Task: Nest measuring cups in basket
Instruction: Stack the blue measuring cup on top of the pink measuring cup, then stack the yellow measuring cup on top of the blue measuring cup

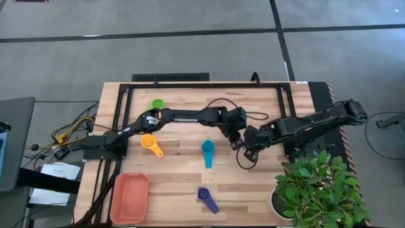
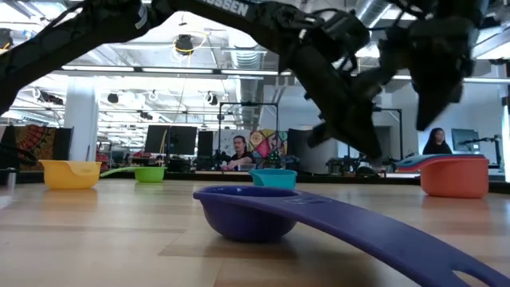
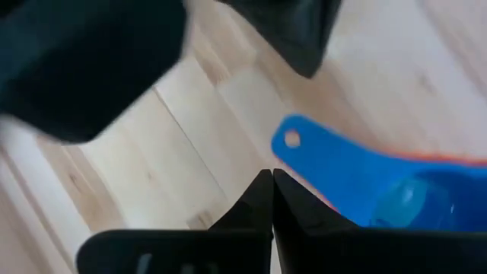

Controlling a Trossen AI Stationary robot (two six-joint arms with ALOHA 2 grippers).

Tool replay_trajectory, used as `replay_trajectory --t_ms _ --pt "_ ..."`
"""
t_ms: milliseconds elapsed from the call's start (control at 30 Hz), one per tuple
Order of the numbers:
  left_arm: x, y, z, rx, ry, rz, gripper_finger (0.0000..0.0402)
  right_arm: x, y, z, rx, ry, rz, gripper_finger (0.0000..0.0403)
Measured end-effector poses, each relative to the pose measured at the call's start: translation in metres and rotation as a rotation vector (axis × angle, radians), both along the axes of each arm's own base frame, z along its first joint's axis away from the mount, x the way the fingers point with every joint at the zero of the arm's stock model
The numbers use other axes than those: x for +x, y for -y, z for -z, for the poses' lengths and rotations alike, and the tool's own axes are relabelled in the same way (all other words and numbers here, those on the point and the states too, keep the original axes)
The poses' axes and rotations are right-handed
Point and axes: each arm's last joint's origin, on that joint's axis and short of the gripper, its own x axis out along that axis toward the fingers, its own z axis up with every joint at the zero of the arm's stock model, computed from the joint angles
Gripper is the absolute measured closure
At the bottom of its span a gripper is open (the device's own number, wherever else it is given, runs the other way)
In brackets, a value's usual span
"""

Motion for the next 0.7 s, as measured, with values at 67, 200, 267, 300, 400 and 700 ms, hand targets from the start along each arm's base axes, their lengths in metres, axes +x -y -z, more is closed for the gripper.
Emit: replay_trajectory --t_ms 67,200,267,300,400,700 --pt "-0.006 -0.005 -0.013 0.022 -0.003 -0.015 0.0401 0.002 0.002 -0.009 -0.021 0.027 -0.008 0.0381" --pt "-0.017 -0.015 -0.040 0.079 0.003 -0.049 0.0401 0.006 0.009 -0.029 -0.046 0.110 -0.014 0.0381" --pt "-0.023 -0.018 -0.052 0.094 -0.003 -0.068 0.0401 0.006 0.013 -0.037 -0.063 0.141 -0.005 0.0381" --pt "-0.027 -0.019 -0.057 0.107 -0.012 -0.081 0.0401 0.006 0.015 -0.042 -0.066 0.174 -0.004 0.0379" --pt "-0.036 -0.020 -0.073 0.158 -0.024 -0.112 0.0401 0.007 0.019 -0.056 -0.076 0.265 -0.007 0.0373" --pt "-0.054 -0.017 -0.063 0.219 -0.223 -0.101 0.0401 0.006 0.020 -0.098 -0.100 0.627 -0.045 0.0357"
